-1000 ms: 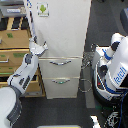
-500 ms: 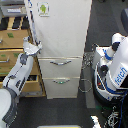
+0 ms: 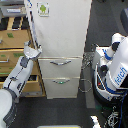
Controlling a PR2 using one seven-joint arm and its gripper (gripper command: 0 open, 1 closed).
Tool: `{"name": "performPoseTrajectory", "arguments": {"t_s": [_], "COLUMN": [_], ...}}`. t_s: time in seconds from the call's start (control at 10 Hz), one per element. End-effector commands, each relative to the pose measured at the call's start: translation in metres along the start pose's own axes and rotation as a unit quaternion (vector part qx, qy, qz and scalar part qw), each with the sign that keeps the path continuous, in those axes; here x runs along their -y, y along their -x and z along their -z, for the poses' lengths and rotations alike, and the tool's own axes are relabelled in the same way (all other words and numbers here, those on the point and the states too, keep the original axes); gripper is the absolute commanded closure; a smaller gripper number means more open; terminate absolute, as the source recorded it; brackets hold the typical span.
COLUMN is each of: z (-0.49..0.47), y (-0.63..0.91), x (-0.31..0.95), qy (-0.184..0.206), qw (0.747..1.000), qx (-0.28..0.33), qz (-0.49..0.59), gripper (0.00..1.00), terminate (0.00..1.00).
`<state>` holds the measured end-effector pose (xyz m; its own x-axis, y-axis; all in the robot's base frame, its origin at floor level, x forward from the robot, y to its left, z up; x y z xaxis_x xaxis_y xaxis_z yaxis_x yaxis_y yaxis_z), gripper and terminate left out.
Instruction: Opening the fridge
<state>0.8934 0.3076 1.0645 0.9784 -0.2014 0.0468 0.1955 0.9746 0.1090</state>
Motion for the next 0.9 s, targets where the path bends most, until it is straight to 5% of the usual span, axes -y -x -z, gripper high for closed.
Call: {"name": "performPoseTrajectory", "arguments": {"t_s": [0.1, 0.3, 0.4, 0.9], "z": [0.003, 0.008, 0.007, 0.015], "y": [-0.046, -0.063, -0.066, -0.063], "x": [0.041, 0.049, 0.052, 0.052], "qy": [0.018, 0.040, 0.058, 0.053], "qw": [0.998, 0.997, 0.996, 0.996], "qx": [-0.024, -0.037, -0.036, -0.040], "qz": [0.061, 0.061, 0.064, 0.066], "gripper": [0.00, 0.00, 1.00, 1.00], "terminate": [0.00, 0.00, 0.00, 0.00]}}
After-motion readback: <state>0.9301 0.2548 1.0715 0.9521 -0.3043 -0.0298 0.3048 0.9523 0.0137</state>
